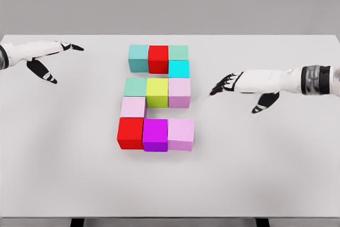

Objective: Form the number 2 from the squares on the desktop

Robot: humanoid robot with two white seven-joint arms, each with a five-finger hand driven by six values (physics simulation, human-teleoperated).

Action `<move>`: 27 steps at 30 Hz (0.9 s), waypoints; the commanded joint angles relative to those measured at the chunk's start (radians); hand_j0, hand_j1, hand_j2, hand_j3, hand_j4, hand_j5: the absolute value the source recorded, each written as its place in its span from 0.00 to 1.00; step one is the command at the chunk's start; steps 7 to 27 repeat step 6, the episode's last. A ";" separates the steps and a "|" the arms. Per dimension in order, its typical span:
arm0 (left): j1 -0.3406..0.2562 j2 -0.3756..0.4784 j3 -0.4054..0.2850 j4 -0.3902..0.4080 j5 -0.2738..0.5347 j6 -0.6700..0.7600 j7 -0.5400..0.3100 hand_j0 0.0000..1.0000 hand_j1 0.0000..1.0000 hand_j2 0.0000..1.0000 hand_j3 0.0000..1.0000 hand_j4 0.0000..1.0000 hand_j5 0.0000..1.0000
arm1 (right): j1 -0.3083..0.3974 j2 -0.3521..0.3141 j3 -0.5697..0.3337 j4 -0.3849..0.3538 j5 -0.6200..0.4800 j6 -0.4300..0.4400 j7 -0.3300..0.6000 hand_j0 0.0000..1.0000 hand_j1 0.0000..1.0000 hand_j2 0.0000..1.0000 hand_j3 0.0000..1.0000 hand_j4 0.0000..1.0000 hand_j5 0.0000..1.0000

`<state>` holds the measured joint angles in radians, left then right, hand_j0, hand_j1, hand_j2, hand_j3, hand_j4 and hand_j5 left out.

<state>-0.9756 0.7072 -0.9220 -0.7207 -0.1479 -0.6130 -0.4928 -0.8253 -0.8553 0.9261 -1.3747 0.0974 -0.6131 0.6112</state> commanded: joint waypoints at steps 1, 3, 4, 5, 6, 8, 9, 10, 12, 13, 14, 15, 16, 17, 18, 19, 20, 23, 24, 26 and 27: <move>0.000 0.000 0.002 0.032 0.005 0.002 0.000 1.00 1.00 1.00 1.00 1.00 1.00 | 0.000 -0.004 -0.015 0.147 -0.149 0.002 0.000 1.00 1.00 1.00 1.00 1.00 1.00; 0.000 0.000 0.002 0.052 0.005 0.002 0.000 1.00 1.00 1.00 1.00 1.00 1.00 | 0.000 -0.011 -0.015 0.186 -0.200 0.002 0.000 1.00 1.00 1.00 1.00 1.00 1.00; 0.000 0.000 0.002 0.052 0.005 0.002 0.000 1.00 1.00 1.00 1.00 1.00 1.00 | 0.000 -0.013 -0.015 0.186 -0.200 0.002 0.000 1.00 1.00 1.00 1.00 1.00 1.00; 0.000 0.000 0.002 0.052 0.005 0.002 0.000 1.00 1.00 1.00 1.00 1.00 1.00 | -0.002 -0.013 -0.015 0.186 -0.200 0.002 0.000 1.00 1.00 1.00 1.00 1.00 1.00; 0.000 0.000 0.002 0.052 0.005 0.002 0.000 1.00 1.00 1.00 1.00 1.00 1.00 | 0.000 -0.013 -0.015 0.186 -0.200 0.002 0.000 1.00 1.00 1.00 1.00 1.00 1.00; 0.000 0.000 0.002 0.052 0.005 0.002 0.000 1.00 1.00 1.00 1.00 1.00 1.00 | 0.000 -0.013 -0.015 0.186 -0.200 0.002 0.000 1.00 1.00 1.00 1.00 1.00 1.00; 0.000 0.000 0.002 0.052 0.005 0.002 0.000 1.00 1.00 1.00 1.00 1.00 1.00 | 0.000 -0.013 -0.015 0.186 -0.200 0.002 0.000 1.00 1.00 1.00 1.00 1.00 1.00; 0.000 0.000 0.002 0.052 0.005 0.002 0.000 1.00 1.00 1.00 1.00 1.00 1.00 | 0.000 -0.013 -0.015 0.186 -0.200 0.002 0.000 1.00 1.00 1.00 1.00 1.00 1.00; 0.000 0.000 0.002 0.052 0.005 0.002 0.000 1.00 1.00 1.00 1.00 1.00 1.00 | 0.000 -0.013 -0.015 0.186 -0.200 0.002 0.000 1.00 1.00 1.00 1.00 1.00 1.00; 0.000 0.000 0.002 0.052 0.005 0.002 0.000 1.00 1.00 1.00 1.00 1.00 1.00 | 0.000 -0.013 -0.015 0.186 -0.200 0.002 0.000 1.00 1.00 1.00 1.00 1.00 1.00; 0.000 0.000 0.002 0.052 0.005 0.002 0.000 1.00 1.00 1.00 1.00 1.00 1.00 | 0.000 -0.013 -0.015 0.186 -0.200 0.002 0.000 1.00 1.00 1.00 1.00 1.00 1.00; 0.000 0.000 0.002 0.052 0.005 0.002 0.000 1.00 1.00 1.00 1.00 1.00 1.00 | 0.000 -0.013 -0.015 0.186 -0.200 0.002 0.000 1.00 1.00 1.00 1.00 1.00 1.00; 0.000 0.000 0.002 0.052 0.005 0.002 0.000 1.00 1.00 1.00 1.00 1.00 1.00 | 0.000 -0.013 -0.015 0.186 -0.200 0.002 0.000 1.00 1.00 1.00 1.00 1.00 1.00; 0.000 0.000 0.002 0.052 0.005 0.002 0.000 1.00 1.00 1.00 1.00 1.00 1.00 | 0.000 -0.013 -0.015 0.186 -0.200 0.002 0.000 1.00 1.00 1.00 1.00 1.00 1.00; 0.000 0.000 0.002 0.052 0.005 0.002 0.000 1.00 1.00 1.00 1.00 1.00 1.00 | 0.000 -0.013 -0.015 0.186 -0.200 0.002 0.000 1.00 1.00 1.00 1.00 1.00 1.00; 0.000 0.000 0.002 0.052 0.005 0.002 0.000 1.00 1.00 1.00 1.00 1.00 1.00 | 0.000 -0.013 -0.015 0.186 -0.200 0.002 0.000 1.00 1.00 1.00 1.00 1.00 1.00; 0.000 0.000 0.002 0.052 0.005 0.002 0.000 1.00 1.00 1.00 1.00 1.00 1.00 | 0.000 -0.013 -0.015 0.186 -0.200 0.002 0.000 1.00 1.00 1.00 1.00 1.00 1.00; 0.000 0.000 0.002 0.052 0.005 0.002 0.000 1.00 1.00 1.00 1.00 1.00 1.00 | 0.000 -0.013 -0.015 0.186 -0.200 0.002 0.000 1.00 1.00 1.00 1.00 1.00 1.00; 0.000 0.000 0.002 0.052 0.005 0.002 0.000 1.00 1.00 1.00 1.00 1.00 1.00 | 0.000 -0.013 -0.015 0.186 -0.200 0.002 0.000 1.00 1.00 1.00 1.00 1.00 1.00; 0.000 0.000 0.002 0.052 0.005 0.002 0.000 1.00 1.00 1.00 1.00 1.00 1.00 | 0.000 -0.013 -0.015 0.186 -0.200 0.002 0.000 1.00 1.00 1.00 1.00 1.00 1.00; 0.000 0.000 0.002 0.052 0.005 0.002 0.000 1.00 1.00 1.00 1.00 1.00 1.00 | 0.000 -0.013 -0.015 0.186 -0.200 0.002 0.000 1.00 1.00 1.00 1.00 1.00 1.00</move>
